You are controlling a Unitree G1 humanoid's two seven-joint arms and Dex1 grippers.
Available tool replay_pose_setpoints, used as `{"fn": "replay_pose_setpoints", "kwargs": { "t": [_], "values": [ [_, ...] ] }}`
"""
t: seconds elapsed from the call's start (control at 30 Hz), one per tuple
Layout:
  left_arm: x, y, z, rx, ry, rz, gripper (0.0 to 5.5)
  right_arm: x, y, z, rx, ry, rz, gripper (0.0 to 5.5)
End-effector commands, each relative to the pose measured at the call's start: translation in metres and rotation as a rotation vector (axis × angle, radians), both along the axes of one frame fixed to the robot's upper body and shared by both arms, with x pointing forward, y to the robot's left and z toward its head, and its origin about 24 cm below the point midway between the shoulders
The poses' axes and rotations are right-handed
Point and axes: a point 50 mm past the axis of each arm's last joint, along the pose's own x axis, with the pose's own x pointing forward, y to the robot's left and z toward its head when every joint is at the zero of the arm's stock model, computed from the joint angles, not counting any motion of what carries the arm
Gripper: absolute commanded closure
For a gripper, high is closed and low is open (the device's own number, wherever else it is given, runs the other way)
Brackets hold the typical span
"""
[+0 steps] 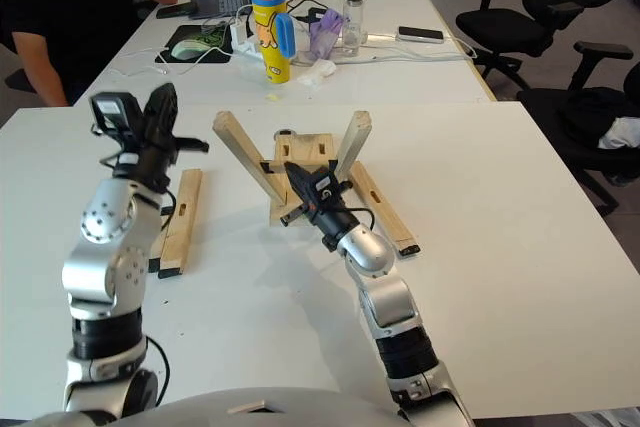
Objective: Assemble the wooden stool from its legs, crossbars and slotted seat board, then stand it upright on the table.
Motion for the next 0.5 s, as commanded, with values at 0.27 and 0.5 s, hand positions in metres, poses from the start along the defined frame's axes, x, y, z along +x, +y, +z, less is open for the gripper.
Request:
{"fn": "replay_pose_setpoints", "kwargs": {
  "t": [0.27, 0.5],
  "values": [
    [-0.003, -0.01, -0.005, -0.031, 0.029, 0.041, 5.47, 0.012, -0.111, -0.002, 0.015, 0.046, -0.645, 5.5],
    [0.001, -0.012, 0.002, -0.02, 0.006, 0.044, 5.47, 0.033, -0.094, 0.04, 0.129, -0.066, -0.694, 5.5]
  ]
}}
